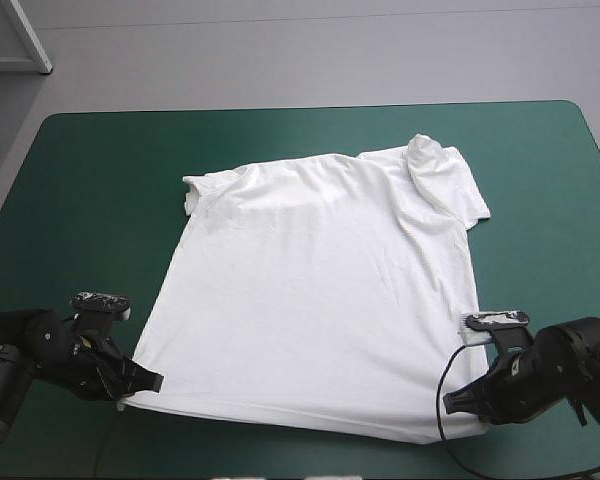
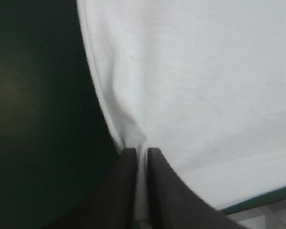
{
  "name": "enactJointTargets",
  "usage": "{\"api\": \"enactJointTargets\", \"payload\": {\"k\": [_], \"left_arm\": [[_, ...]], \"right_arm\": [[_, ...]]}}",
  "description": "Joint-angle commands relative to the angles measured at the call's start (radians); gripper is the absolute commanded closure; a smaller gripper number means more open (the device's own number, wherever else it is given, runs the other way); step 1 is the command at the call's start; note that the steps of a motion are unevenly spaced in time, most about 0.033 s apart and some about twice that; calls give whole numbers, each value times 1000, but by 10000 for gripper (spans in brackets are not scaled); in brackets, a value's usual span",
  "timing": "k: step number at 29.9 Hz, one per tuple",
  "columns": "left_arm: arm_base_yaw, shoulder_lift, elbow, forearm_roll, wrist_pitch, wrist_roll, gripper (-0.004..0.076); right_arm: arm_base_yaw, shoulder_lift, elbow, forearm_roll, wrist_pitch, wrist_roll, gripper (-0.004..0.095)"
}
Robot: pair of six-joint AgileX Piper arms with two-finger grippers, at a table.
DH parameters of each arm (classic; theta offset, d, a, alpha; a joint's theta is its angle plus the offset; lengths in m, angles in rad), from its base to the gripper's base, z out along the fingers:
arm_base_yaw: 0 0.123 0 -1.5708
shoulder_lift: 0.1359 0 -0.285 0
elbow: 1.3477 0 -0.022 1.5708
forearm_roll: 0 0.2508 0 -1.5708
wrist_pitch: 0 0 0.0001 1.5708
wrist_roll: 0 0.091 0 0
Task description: Fold the cloth
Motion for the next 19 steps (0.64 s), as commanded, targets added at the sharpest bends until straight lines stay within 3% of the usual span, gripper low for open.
{"api": "enactJointTargets", "payload": {"k": [1,4,6,7,13,19], "left_arm": [[-4,-11,-22,-64,63,35,513],[-4,-11,-22,-68,62,35,292],[-4,-11,-22,-62,62,35,181],[-4,-11,-22,-62,62,35,150],[-4,26,-82,-15,-28,35,155],[-4,223,-297,-26,-91,137,157]], "right_arm": [[-5,-12,-21,2,28,-19,569],[-5,-13,-21,2,26,-19,216],[-5,-13,-21,-1,26,-16,85],[-5,-13,-21,-1,24,-16,64],[-5,-13,-35,-8,-26,5,77],[-5,-13,-122,-34,-57,11,76]]}}
